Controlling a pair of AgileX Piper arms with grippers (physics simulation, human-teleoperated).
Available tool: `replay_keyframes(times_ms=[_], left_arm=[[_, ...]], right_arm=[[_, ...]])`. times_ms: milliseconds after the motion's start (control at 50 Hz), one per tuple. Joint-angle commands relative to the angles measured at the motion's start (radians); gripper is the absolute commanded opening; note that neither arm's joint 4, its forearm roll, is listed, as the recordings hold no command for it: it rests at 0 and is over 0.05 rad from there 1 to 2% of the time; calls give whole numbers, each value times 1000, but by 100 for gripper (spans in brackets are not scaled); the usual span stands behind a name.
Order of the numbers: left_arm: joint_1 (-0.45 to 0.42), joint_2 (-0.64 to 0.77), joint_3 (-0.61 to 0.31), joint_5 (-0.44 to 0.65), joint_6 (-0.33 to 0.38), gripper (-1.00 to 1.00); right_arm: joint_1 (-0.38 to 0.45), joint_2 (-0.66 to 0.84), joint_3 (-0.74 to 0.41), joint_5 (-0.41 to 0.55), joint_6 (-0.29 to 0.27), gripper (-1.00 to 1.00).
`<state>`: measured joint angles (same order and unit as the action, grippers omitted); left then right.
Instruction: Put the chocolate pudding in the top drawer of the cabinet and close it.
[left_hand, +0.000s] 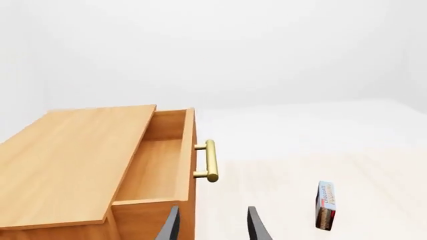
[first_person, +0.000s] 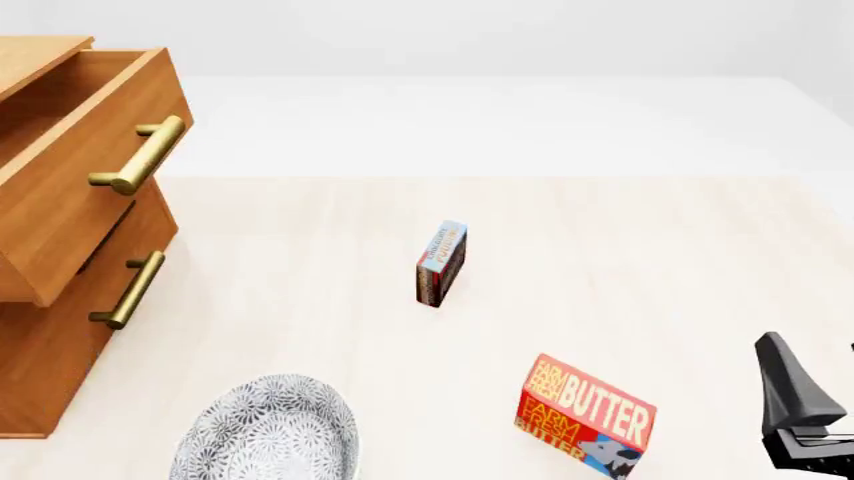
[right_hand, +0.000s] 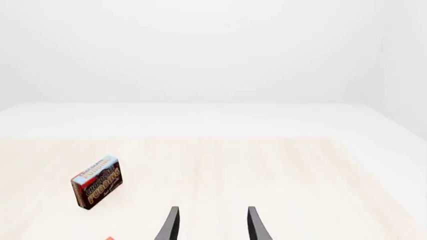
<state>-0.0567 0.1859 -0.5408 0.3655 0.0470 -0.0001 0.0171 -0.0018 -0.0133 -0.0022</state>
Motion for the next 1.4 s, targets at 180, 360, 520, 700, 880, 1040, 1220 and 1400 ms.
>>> replay_keyframes(times_ms=[180,360,520,700,880,1040,1220,1400], left_arm=[[14,163,-165,85,0,100],[7,224,-229,129,-5,100],[4,283,-332,183,3,100],[23,370,-467,285,-10,100],[25,440,-532,348,-32,100],[46,499,-583,413,-14,100],[29,539,-599,464,-19,100],[49,591,-659,531,5,100]], right_arm=[[0,1,0,-1,0,100],[0,1,0,-1,0,100],[0,1,0,-1,0,100],[0,0,0,0,1,100],[1,0,0,0,2,100],[1,0,0,0,3,100],[0,0,0,-1,0,100],[0,1,0,-1,0,100]])
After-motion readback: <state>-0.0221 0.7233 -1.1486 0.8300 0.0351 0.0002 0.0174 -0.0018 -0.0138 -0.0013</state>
